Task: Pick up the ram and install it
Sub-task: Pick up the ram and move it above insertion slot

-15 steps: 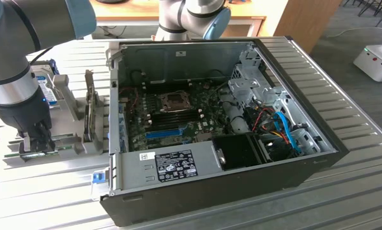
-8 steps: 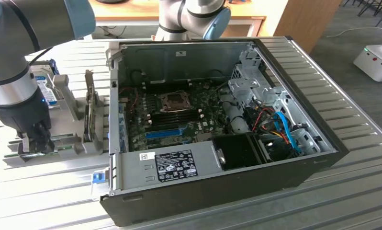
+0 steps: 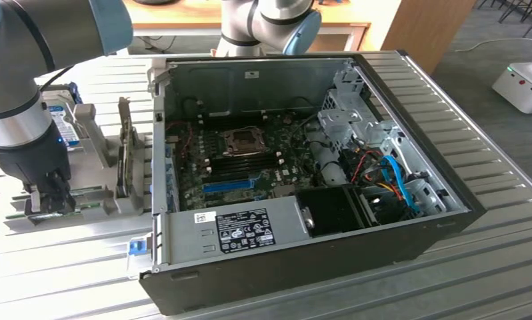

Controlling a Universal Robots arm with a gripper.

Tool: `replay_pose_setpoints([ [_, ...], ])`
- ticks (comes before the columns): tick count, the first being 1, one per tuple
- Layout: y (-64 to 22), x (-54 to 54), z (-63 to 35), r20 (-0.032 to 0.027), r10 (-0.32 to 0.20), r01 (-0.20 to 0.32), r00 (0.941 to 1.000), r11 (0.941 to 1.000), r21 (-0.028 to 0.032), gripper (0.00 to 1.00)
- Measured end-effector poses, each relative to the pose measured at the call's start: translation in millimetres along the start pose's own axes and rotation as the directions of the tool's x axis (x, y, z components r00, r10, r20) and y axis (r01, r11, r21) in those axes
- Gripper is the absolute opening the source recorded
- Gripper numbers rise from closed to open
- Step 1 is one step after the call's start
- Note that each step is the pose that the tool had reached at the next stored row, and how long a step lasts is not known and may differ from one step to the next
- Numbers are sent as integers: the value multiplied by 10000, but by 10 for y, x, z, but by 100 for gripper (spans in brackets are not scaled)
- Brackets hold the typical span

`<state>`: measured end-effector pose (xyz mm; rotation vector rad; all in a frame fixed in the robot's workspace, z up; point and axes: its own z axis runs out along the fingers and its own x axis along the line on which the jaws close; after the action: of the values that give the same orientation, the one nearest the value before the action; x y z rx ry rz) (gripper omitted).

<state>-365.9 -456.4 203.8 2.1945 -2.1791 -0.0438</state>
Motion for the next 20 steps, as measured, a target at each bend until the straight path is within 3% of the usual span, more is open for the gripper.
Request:
replay_pose_setpoints([
  [20,-2,-1,40,0,0,0,10000,10000,0,15],
])
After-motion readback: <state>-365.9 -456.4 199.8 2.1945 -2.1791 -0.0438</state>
